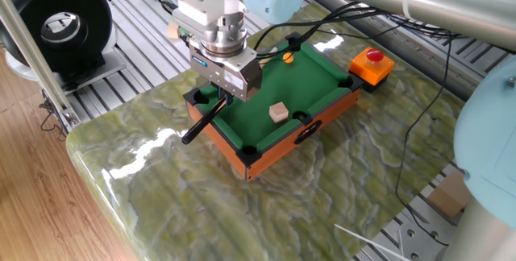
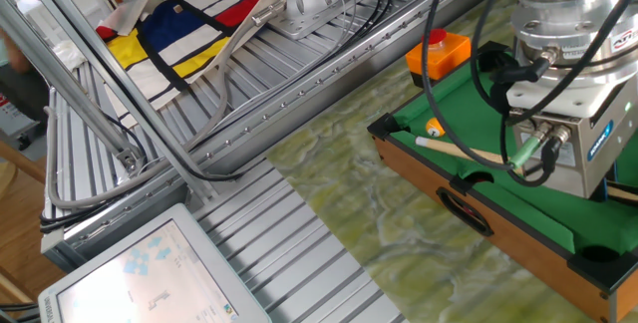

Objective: Hit the pool ball

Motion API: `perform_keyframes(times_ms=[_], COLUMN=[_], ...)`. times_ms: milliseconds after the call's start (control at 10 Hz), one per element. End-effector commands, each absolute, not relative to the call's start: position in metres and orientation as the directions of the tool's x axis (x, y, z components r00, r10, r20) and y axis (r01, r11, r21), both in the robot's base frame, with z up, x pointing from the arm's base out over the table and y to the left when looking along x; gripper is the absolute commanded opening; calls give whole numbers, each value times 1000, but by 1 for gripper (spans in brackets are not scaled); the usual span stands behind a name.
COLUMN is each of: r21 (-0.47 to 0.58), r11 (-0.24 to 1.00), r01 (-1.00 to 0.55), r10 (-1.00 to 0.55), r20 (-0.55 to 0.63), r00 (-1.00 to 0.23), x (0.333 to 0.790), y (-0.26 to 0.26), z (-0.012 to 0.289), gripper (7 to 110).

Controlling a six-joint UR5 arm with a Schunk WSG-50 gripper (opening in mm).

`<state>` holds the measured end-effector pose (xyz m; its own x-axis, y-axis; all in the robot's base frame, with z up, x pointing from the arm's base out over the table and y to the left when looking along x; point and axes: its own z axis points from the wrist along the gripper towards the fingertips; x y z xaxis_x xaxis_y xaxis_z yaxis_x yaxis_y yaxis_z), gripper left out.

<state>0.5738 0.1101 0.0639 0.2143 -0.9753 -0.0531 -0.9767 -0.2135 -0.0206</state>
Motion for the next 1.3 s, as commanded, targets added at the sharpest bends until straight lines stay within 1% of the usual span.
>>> perform_keyframes(times_ms=[0, 400, 600, 900, 1200], r21=[-40, -37, -16, -10, 28], r11=[-246, -254, -230, -195, -158], r01=[-968, -967, -973, -981, -987], r10=[-968, -965, -971, -969, -968], r20=[-42, -59, -63, -153, -200], r00=[248, 255, 230, 194, 149], x=[581, 579, 575, 569, 559], y=[109, 113, 114, 136, 146], z=[67, 69, 79, 93, 104], gripper=[7, 7, 7, 7, 7])
